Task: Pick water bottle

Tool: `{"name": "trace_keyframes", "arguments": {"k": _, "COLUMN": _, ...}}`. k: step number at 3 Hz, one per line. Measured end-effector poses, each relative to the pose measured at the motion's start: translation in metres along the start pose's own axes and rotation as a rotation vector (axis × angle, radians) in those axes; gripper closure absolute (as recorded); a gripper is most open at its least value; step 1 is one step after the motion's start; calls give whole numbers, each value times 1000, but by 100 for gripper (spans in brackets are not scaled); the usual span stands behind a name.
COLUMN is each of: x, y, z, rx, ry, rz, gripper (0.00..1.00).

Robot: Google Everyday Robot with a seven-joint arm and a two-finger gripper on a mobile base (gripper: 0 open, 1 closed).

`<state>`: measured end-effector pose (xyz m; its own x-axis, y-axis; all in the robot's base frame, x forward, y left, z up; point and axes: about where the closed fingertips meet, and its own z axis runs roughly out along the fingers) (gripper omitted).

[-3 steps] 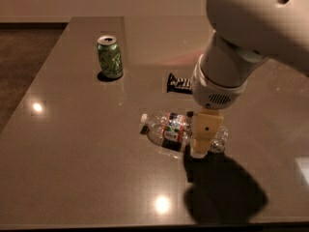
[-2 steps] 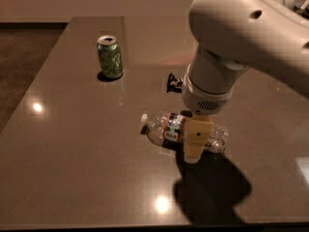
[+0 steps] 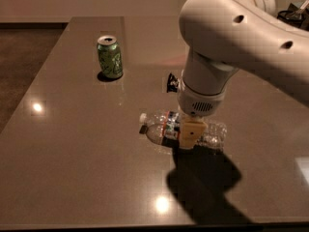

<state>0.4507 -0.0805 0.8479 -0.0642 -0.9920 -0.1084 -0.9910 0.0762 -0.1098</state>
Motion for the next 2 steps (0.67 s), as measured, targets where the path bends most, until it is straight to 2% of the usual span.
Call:
{"name": "trace_keyframes", "arguments": {"k": 1, "x": 0, "y": 0, "z": -5, "rx": -17, "ry": 1, "rz": -3, "gripper": 61}}
{"name": "trace_keyframes", "arguments": {"k": 2, "x": 1, "y": 0, "z": -27, "rx": -21, "ry": -21, "rz": -18, "gripper": 83}}
